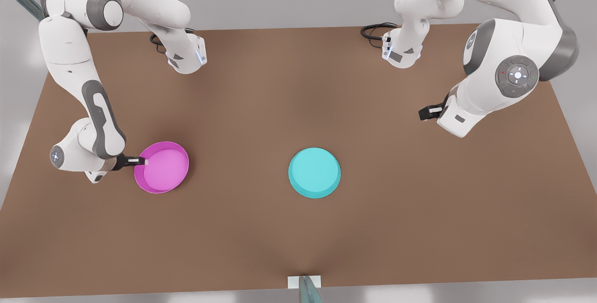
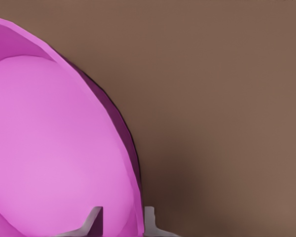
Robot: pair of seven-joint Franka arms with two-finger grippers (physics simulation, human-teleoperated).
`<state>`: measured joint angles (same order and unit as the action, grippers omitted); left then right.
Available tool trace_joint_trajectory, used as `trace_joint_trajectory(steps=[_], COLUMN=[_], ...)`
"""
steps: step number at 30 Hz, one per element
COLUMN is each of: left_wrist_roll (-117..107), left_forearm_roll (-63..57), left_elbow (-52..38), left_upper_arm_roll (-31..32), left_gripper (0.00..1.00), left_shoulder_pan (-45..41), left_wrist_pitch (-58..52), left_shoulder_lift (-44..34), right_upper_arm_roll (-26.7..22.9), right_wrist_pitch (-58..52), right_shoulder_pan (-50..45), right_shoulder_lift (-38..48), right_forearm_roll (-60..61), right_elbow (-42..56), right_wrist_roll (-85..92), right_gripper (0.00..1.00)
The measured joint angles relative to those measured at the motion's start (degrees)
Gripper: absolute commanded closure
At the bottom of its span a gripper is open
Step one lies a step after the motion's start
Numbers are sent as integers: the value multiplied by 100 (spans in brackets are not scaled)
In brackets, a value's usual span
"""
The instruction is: Flip the blue plate over with the left arm, and stack the pink plate on top of the blue plate with the right arm
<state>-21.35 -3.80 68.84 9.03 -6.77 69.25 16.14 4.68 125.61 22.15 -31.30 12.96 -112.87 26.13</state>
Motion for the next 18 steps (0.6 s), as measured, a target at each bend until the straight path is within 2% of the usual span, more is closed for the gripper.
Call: trace_joint_trajectory(steps=[1, 12, 18], left_wrist_roll=[78, 700, 909], left_forearm_roll=[-7, -36, -38], left_elbow=[0, 0, 0], left_upper_arm_roll=[0, 0, 0], left_gripper=[0, 0, 0], left_shoulder_pan=[0, 0, 0], left_wrist_pitch=[6, 41, 45], left_shoulder_lift=[1, 1, 1], right_upper_arm_roll=[0, 40, 752], right_wrist_pitch=[5, -227, -497], right_shoulder_pan=[0, -1, -3], right_shoulder_lift=[-6, 104, 230], right_forearm_roll=[5, 35, 319], right_elbow=[9, 231, 466], right_wrist_roll=[23, 177, 198], right_gripper=[79, 79, 79])
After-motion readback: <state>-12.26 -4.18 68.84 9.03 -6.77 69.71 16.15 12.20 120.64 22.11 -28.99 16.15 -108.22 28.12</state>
